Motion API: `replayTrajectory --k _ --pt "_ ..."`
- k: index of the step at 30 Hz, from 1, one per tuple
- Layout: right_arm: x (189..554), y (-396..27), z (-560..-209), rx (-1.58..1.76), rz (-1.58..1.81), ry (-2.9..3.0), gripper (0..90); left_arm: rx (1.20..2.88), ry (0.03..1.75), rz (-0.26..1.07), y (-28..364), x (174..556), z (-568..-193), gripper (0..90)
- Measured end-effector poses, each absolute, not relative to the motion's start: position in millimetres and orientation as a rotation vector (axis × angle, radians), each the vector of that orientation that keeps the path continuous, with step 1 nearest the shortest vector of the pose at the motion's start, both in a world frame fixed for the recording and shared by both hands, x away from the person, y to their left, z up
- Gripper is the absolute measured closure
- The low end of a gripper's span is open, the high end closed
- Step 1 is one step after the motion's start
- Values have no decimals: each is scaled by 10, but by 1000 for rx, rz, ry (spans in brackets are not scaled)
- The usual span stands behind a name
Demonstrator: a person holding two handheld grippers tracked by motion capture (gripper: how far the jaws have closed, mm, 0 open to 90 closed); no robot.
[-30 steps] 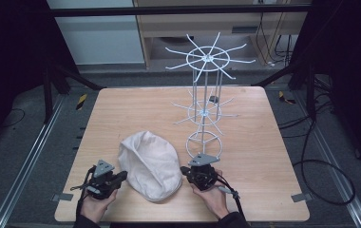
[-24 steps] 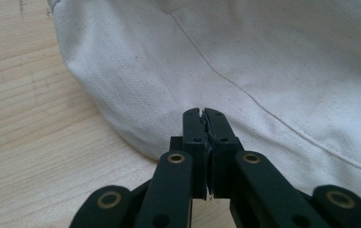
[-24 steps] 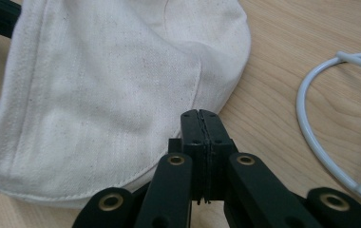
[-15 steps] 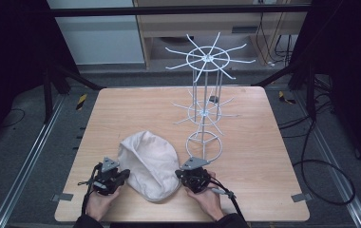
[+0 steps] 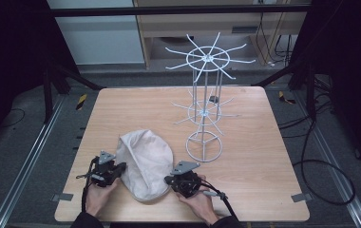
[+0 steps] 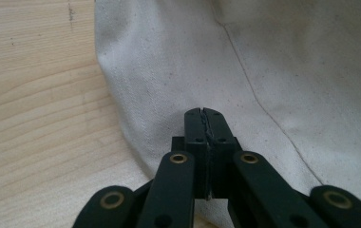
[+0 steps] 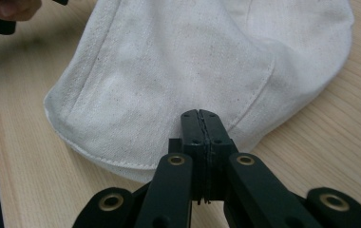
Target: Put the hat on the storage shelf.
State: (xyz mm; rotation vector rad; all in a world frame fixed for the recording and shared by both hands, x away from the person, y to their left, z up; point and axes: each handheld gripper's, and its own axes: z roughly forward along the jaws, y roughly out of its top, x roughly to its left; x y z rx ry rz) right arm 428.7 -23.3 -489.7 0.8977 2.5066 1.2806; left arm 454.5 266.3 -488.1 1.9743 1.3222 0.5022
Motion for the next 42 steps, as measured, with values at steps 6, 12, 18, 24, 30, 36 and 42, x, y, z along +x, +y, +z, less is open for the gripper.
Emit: replayTrajectory --k 6,12,18,24,30,36,42 --pt "4284 -176 -4906 896 1301 2508 900 1972 1315 530 2674 4618 -4890 894" --pt "4288 -116 -4918 883 1327 2518 900 1959 1314 536 2693 4710 -4908 891" --pt "4291 -79 -4920 874 1337 2523 900 1941 1327 529 2710 4726 -4880 863" --pt "4287 -203 -4828 877 1361 2482 891 1876 1289 560 2778 4628 -4697 799" --pt "4291 -465 -4739 928 1372 2429 845 1821 1270 560 2870 4476 -4531 759" --pt "4317 -777 -4688 989 1335 2355 762 1767 1260 555 2885 4391 -4358 698" --pt "4334 -1172 -4621 1071 1269 2271 704 1780 1238 557 2781 4333 -4239 618"
